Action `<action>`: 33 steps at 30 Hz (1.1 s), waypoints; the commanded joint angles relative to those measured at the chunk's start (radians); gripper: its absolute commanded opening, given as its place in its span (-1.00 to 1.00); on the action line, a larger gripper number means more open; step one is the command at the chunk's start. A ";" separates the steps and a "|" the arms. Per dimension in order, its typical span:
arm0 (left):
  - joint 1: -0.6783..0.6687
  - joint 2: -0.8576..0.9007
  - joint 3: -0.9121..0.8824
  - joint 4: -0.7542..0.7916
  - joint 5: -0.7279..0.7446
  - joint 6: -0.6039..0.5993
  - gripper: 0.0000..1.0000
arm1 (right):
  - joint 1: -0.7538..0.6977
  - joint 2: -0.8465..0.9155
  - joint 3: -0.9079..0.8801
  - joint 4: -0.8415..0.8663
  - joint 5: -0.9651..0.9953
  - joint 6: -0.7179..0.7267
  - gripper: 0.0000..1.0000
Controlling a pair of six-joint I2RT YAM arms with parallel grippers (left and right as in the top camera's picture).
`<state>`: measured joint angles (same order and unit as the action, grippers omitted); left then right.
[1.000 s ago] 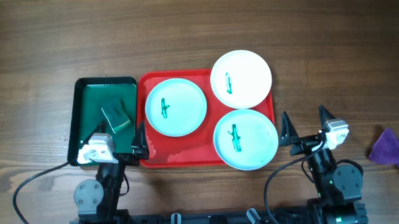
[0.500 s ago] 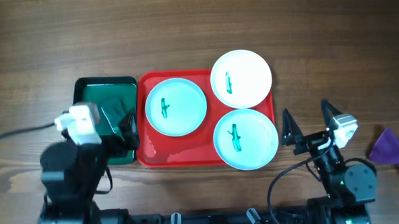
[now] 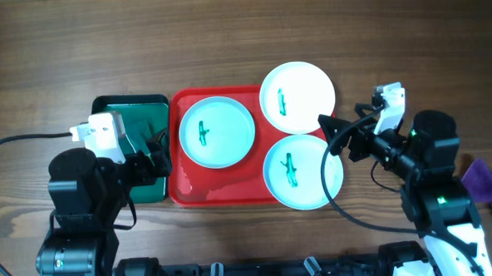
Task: Clean dirty plates on tray and stack at the side
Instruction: 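Reach left gripper to the sponge and right gripper to the lower-left plate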
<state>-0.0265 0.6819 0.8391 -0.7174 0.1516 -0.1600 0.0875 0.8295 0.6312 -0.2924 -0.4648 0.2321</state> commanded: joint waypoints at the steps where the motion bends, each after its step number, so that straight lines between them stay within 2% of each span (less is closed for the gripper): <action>1: -0.006 -0.002 0.019 0.006 0.011 -0.036 1.00 | 0.004 0.049 0.025 -0.010 -0.039 0.061 0.99; 5: -0.006 0.007 0.019 0.002 -0.023 -0.111 1.00 | 0.005 0.096 0.055 -0.045 -0.090 0.027 1.00; 8: -0.006 0.044 0.023 -0.023 -0.058 -0.120 1.00 | 0.005 0.188 0.202 -0.224 -0.081 -0.063 1.00; 11: -0.006 0.130 0.095 -0.126 -0.136 -0.163 0.99 | 0.006 0.338 0.410 -0.439 -0.039 -0.129 0.99; 16: -0.006 0.264 0.266 -0.262 -0.172 -0.201 1.00 | 0.137 0.455 0.558 -0.565 0.111 -0.122 0.99; 18: -0.006 0.300 0.295 -0.285 -0.172 -0.200 1.00 | 0.187 0.471 0.559 -0.570 0.173 -0.076 1.00; 22: -0.006 0.306 0.294 -0.289 -0.172 -0.200 1.00 | 0.190 0.511 0.551 -0.582 0.168 -0.030 0.99; 24: -0.006 0.307 0.294 -0.286 -0.172 -0.200 1.00 | 0.190 0.541 0.551 -0.548 0.144 0.056 0.99; 26: -0.006 0.308 0.294 -0.291 -0.171 -0.200 1.00 | 0.190 0.574 0.551 -0.521 0.121 0.057 0.98; 29: -0.006 0.341 0.294 -0.297 -0.175 -0.203 1.00 | 0.212 0.623 0.552 -0.470 0.121 0.095 0.71; 31: 0.016 0.389 0.294 -0.315 -0.240 -0.292 1.00 | 0.285 0.668 0.552 -0.380 0.129 0.143 0.54; 33: 0.051 0.429 0.295 -0.320 -0.240 -0.294 0.98 | 0.355 0.708 0.554 -0.323 0.161 0.202 0.41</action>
<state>-0.0151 1.0649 1.1194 -1.0325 -0.0448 -0.4030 0.3676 1.4887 1.1660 -0.6491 -0.3252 0.3489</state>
